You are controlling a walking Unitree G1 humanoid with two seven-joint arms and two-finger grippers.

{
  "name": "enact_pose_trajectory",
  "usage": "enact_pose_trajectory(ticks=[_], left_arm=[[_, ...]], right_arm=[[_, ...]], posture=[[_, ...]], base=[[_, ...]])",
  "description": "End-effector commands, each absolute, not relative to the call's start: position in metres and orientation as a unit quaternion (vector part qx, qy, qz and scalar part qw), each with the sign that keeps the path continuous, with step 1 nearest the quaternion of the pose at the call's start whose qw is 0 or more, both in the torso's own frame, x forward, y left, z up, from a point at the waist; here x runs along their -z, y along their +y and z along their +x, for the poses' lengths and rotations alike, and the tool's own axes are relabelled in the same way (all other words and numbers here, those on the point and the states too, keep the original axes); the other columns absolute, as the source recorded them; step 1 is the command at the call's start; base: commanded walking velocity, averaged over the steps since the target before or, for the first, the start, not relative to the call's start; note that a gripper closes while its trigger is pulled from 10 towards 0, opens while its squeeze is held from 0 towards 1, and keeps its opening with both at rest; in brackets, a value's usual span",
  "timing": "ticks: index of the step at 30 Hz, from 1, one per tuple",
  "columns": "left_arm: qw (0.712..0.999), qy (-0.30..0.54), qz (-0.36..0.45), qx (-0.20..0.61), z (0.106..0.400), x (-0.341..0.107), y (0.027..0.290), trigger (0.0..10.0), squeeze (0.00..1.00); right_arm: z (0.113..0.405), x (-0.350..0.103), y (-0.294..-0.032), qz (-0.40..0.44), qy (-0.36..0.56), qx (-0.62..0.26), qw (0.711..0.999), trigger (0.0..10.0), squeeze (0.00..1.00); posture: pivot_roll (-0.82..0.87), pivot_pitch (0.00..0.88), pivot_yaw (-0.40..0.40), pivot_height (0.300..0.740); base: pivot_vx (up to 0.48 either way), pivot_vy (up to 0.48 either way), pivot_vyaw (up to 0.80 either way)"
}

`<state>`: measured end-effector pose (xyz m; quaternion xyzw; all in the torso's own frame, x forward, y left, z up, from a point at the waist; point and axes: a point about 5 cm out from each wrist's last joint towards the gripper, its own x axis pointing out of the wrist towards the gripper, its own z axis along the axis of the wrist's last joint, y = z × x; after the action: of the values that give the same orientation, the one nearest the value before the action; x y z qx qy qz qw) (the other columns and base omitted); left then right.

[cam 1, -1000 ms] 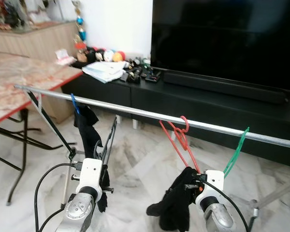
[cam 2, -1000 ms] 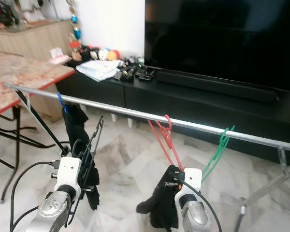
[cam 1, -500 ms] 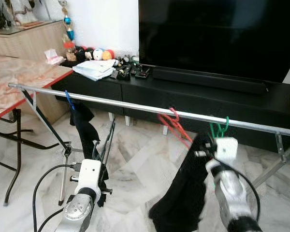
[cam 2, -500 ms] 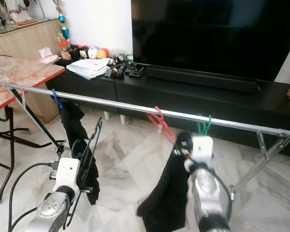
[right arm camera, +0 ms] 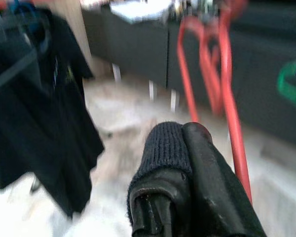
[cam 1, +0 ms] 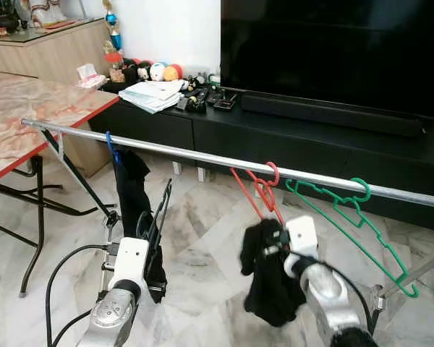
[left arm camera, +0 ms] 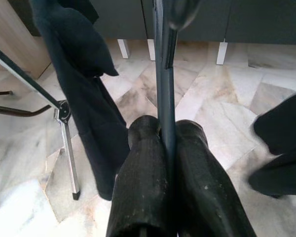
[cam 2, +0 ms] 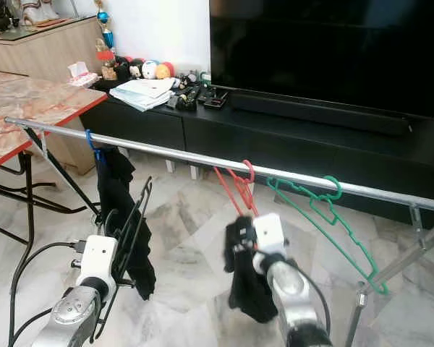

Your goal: Hang hanger

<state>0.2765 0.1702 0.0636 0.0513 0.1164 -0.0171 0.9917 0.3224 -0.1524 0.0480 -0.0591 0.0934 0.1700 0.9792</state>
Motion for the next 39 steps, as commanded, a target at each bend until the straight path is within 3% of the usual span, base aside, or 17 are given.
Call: enact_pose_trajectory(ticks=[1, 6, 10, 13, 17, 25, 35, 39], left_arm=[[0.992, 0.114, 0.050, 0.018, 0.279, -0.067, 0.172, 10.0, 0.00], [0.992, 0.114, 0.049, 0.021, 0.278, -0.066, 0.170, 10.0, 0.00], [0.992, 0.115, 0.046, 0.019, 0.276, -0.065, 0.171, 10.0, 0.00], [0.992, 0.114, 0.045, 0.018, 0.275, -0.065, 0.171, 10.0, 0.00], [0.993, 0.110, 0.039, 0.020, 0.276, -0.067, 0.170, 10.0, 0.00], [0.994, 0.101, 0.030, 0.028, 0.277, -0.068, 0.167, 10.0, 0.00], [0.994, 0.110, 0.013, 0.027, 0.275, -0.065, 0.164, 10.0, 0.00], [0.993, 0.112, 0.009, 0.028, 0.274, -0.064, 0.163, 10.0, 0.00]], right_arm=[[0.323, -0.052, -0.149, -0.060, 0.082, -0.178, 0.979, 10.0, 0.00], [0.314, -0.041, -0.158, -0.067, 0.099, -0.128, 0.984, 10.0, 0.00], [0.302, -0.033, -0.164, 0.010, 0.094, -0.070, 0.993, 10.0, 0.00], [0.293, -0.026, -0.161, 0.038, 0.103, -0.073, 0.991, 10.0, 0.00], [0.278, -0.014, -0.153, 0.017, 0.129, -0.109, 0.985, 10.0, 0.00], [0.272, -0.007, -0.164, 0.032, 0.149, -0.023, 0.988, 10.0, 0.00], [0.272, -0.005, -0.165, 0.052, 0.161, -0.016, 0.986, 10.0, 0.00], [0.273, -0.006, -0.166, 0.053, 0.159, -0.011, 0.986, 10.0, 0.00]], posture=[[0.05, 0.019, 0.078, 0.740], [0.05, 0.015, 0.073, 0.740], [0.05, 0.013, 0.067, 0.740], [0.05, 0.012, 0.067, 0.740], [0.05, 0.010, 0.060, 0.740], [0.05, 0.000, 0.060, 0.740], [0.05, 0.000, 0.054, 0.740], [0.05, 0.000, 0.048, 0.740]], base=[[0.000, 0.000, 0.00], [0.000, 0.000, 0.00], [0.000, 0.000, 0.00], [0.000, 0.000, 0.00], [0.000, 0.000, 0.00], [0.000, 0.000, 0.00], [0.000, 0.000, 0.00], [0.000, 0.448, 0.00]])
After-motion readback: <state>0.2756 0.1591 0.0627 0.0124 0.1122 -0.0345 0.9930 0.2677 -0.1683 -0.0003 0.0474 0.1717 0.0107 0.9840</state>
